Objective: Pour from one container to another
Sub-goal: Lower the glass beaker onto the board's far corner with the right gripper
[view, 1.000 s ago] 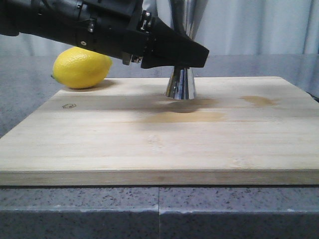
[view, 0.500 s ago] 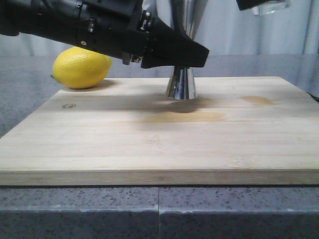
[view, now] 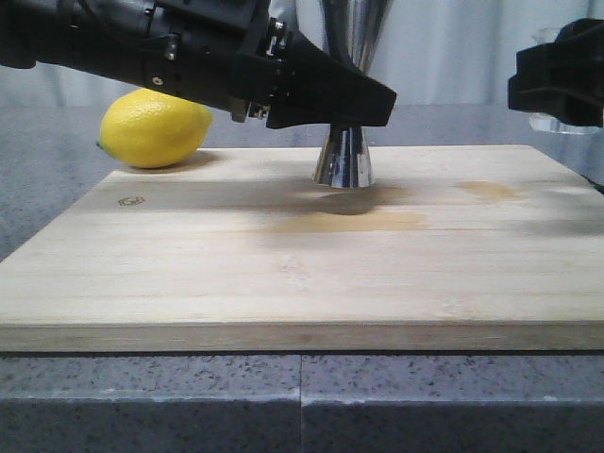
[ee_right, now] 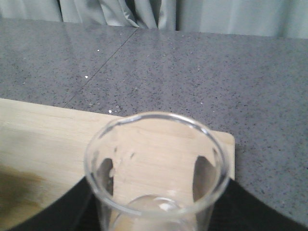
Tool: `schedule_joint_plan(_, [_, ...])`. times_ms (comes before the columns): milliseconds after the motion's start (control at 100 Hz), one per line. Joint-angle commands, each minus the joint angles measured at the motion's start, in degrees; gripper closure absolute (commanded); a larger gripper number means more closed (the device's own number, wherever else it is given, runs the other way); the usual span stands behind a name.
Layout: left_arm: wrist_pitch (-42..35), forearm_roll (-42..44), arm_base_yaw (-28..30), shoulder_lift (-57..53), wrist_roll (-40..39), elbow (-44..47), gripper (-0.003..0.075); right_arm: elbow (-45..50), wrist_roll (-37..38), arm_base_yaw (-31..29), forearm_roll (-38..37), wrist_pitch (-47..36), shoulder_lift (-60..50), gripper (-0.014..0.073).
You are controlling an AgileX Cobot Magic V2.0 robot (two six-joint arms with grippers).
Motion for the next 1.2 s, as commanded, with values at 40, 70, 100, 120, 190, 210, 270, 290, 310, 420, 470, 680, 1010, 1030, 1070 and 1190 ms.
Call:
schedule_joint_plan(40, [4.19, -3.84, -0.47, -2.55, -0.31, -1.64, 0.0598, 0.21, 5.18, -0.03, -5.81, -10.36, 1.24, 0.0345])
schedule_joint_plan(70, [4.19, -3.84, -0.47, -2.55, -0.31, -1.64, 0.0598, 0.35, 5.78, -0.03, -6.49, -11.51, 2.27, 0.0345])
schedule_joint_plan(100, [4.19, -3.84, -0.47, -2.55, -0.31, -1.64, 0.0598, 0.35, 6.5, -0.03, -6.61, -12.62, 3.2, 0.0345])
schedule_joint_plan(120, [4.19, -3.84, -0.47, -2.55, -0.31, -1.64, 0.0598, 0.35, 6.96, -0.03, -6.61, -13.13, 3.88, 0.0345])
schedule_joint_plan(190, [4.19, -3.84, -0.47, -2.55, -0.31, -1.64, 0.0598, 0.35, 7.69, -0.03, -6.76, -15.01, 6.18, 0.0345])
schedule_joint_plan(210, [4.19, -3.84, -0.47, -2.55, -0.31, -1.64, 0.0598, 0.35, 7.7, -0.03, -7.08, -15.22, 6.77, 0.0345])
schedule_joint_plan(270, [4.19, -3.84, -0.47, -2.55, -0.31, -1.64, 0.0598, 0.35, 7.7, -0.03, -8.77, -15.59, 8.0, 0.0345])
schedule_joint_plan(290, [4.19, -3.84, -0.47, -2.55, -0.31, -1.64, 0.0598, 0.35, 7.7, -0.03, -9.45, -15.59, 8.36, 0.0345])
schedule_joint_plan(310, [4.19, -3.84, -0.47, -2.55, -0.31, -1.64, 0.0598, 0.35, 7.7, -0.03, -9.95, -15.59, 8.53, 0.0345])
schedule_joint_plan(420, [4.19, -3.84, -0.47, -2.55, -0.31, -1.64, 0.0598, 0.35, 7.79, -0.03, -10.22, -16.13, 8.61, 0.0345])
schedule_joint_plan(470, [4.19, -3.84, -0.47, -2.55, -0.31, -1.64, 0.0598, 0.35, 7.79, -0.03, -10.22, -16.49, 8.73, 0.0345])
schedule_joint_plan(680, [4.19, -4.18, -0.47, -2.55, -0.31, -1.64, 0.0598, 2.4, 7.79, -0.03, -10.36, -18.46, 11.03, 0.0345])
schedule_joint_plan(1010, [3.85, -4.29, -0.47, -2.55, -0.31, -1.64, 0.0598, 6.55, 7.79, -0.03, -10.35, -23.85, 11.07, 0.0316])
schedule_joint_plan(1030, [3.85, -4.29, -0.47, -2.55, -0.31, -1.64, 0.0598, 6.55, 7.79, -0.03, -10.35, -23.96, 11.07, 0.03])
schedule_joint_plan(1070, [3.85, -4.29, -0.47, -2.55, -0.31, -1.64, 0.0598, 6.55, 7.79, -0.03, -10.35, -23.96, 11.07, 0.026])
schedule_joint_plan(1190, [3.75, -4.29, -0.47, -2.55, -0.31, -1.64, 0.0598, 6.55, 7.79, -0.03, -10.35, -23.96, 11.07, 0.013])
